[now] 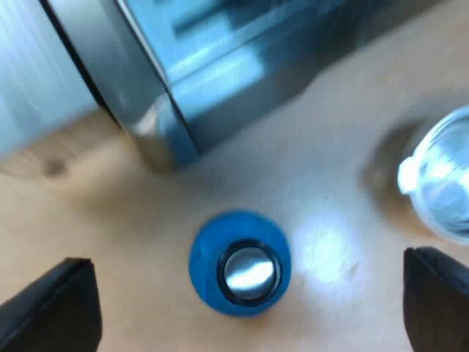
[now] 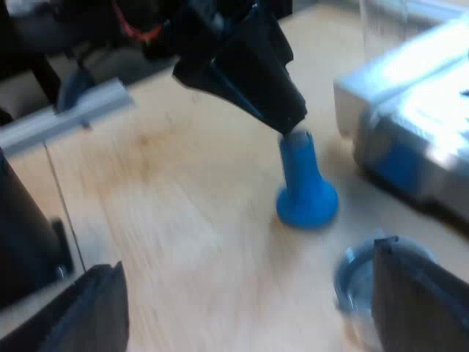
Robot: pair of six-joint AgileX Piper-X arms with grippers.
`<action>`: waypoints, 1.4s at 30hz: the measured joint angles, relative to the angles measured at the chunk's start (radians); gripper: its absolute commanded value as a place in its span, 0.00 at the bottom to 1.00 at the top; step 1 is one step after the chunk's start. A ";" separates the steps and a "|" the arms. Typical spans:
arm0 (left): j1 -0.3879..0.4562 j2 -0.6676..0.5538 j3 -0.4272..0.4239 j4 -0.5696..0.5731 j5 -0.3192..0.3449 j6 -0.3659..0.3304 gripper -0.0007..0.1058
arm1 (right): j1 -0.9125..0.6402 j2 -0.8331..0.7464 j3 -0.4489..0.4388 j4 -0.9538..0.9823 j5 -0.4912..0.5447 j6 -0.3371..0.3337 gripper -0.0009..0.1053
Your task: Grind coffee beans and then tamp
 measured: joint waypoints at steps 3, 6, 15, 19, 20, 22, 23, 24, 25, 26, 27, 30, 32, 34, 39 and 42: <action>0.000 -0.127 -0.008 0.026 0.000 0.000 0.79 | 0.000 0.000 -0.056 0.030 0.000 0.000 0.67; 0.000 -0.202 -0.024 0.062 -0.003 0.000 0.79 | 0.000 0.002 -0.110 0.094 0.000 0.000 0.67; 0.000 -0.371 -0.144 0.103 -0.006 0.000 0.79 | 0.000 0.002 -0.343 0.439 0.000 -0.015 0.67; 0.000 -0.371 -0.195 0.106 -0.006 0.000 0.79 | 0.000 -0.016 -0.429 0.583 0.033 -0.026 0.67; 0.000 -0.371 -0.206 0.106 -0.006 0.000 0.79 | 0.000 -0.022 -0.458 0.632 0.046 -0.044 0.67; 0.000 -0.371 -0.226 0.106 -0.006 0.000 0.79 | 0.000 -0.026 -0.467 0.648 0.050 -0.051 0.67; 0.000 -0.371 -0.233 0.106 -0.006 0.000 0.79 | 0.000 -0.036 -0.504 0.711 0.079 -0.057 0.67; 0.000 -0.371 -0.240 0.106 -0.006 0.000 0.79 | -0.020 -0.049 -0.547 0.786 0.101 -0.061 0.67; 0.000 -0.371 -0.245 0.106 -0.006 0.000 0.79 | -0.023 -0.051 -0.547 0.793 0.101 -0.061 0.67; 0.000 -0.371 -0.250 0.106 -0.006 0.000 0.79 | -0.055 -0.060 -0.578 0.835 0.101 -0.061 0.67; 0.000 -0.371 -0.254 0.106 -0.015 0.000 0.79 | -0.074 -0.066 -0.589 0.851 0.101 -0.061 0.67; 0.000 -0.371 -0.262 0.101 -0.039 0.000 0.79 | -0.199 -0.089 -0.635 0.910 0.066 -0.061 0.67; 0.000 -0.371 -0.262 0.100 -0.070 0.000 0.79 | -0.274 -0.102 -0.644 0.919 0.014 -0.061 0.67; 0.000 -0.365 -0.262 0.100 -0.118 0.000 0.79 | -0.367 -0.113 -0.644 0.929 -0.066 -0.044 0.67; 0.000 -0.325 -0.266 0.100 -0.149 0.000 0.79 | -0.605 -0.136 -0.644 1.002 -0.200 -0.015 0.67; 0.004 -0.290 -0.283 0.100 -0.153 0.000 0.79 | -0.714 -0.158 -0.644 1.046 -0.241 -0.016 0.67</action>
